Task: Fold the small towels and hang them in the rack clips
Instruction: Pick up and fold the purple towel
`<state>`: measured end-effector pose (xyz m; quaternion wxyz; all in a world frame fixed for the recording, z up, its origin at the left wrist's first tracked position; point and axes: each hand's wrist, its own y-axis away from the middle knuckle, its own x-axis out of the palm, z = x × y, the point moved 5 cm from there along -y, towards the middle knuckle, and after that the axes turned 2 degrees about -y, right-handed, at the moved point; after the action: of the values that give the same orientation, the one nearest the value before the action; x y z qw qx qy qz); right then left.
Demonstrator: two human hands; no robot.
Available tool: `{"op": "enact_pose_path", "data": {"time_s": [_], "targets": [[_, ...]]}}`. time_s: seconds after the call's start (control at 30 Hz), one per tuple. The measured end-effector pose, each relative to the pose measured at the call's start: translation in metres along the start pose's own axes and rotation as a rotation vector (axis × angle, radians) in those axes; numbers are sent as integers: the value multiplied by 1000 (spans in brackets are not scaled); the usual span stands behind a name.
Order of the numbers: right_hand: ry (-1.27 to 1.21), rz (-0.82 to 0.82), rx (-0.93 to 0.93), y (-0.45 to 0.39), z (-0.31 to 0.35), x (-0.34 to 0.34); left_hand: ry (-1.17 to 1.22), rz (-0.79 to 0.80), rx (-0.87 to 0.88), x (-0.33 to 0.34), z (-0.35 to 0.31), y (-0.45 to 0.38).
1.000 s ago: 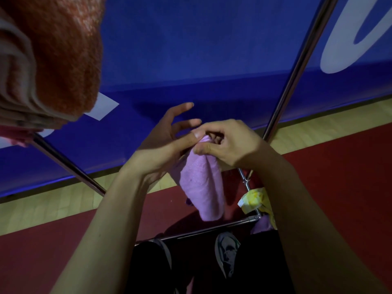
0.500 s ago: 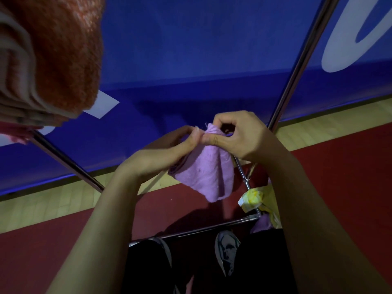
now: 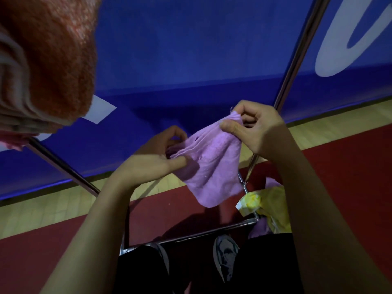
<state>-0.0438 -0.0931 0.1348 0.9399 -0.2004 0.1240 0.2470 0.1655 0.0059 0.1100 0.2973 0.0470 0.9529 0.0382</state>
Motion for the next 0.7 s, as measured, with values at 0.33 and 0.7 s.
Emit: {"op": "enact_pose_path", "data": {"time_s": [0.33,0.7], "targets": [[-79,-44,-35,4,16,-12,137,64,34,29,-16,-2],[19,-111,-12,9,26,-34,191,28,118,38,-30,-1]]}}
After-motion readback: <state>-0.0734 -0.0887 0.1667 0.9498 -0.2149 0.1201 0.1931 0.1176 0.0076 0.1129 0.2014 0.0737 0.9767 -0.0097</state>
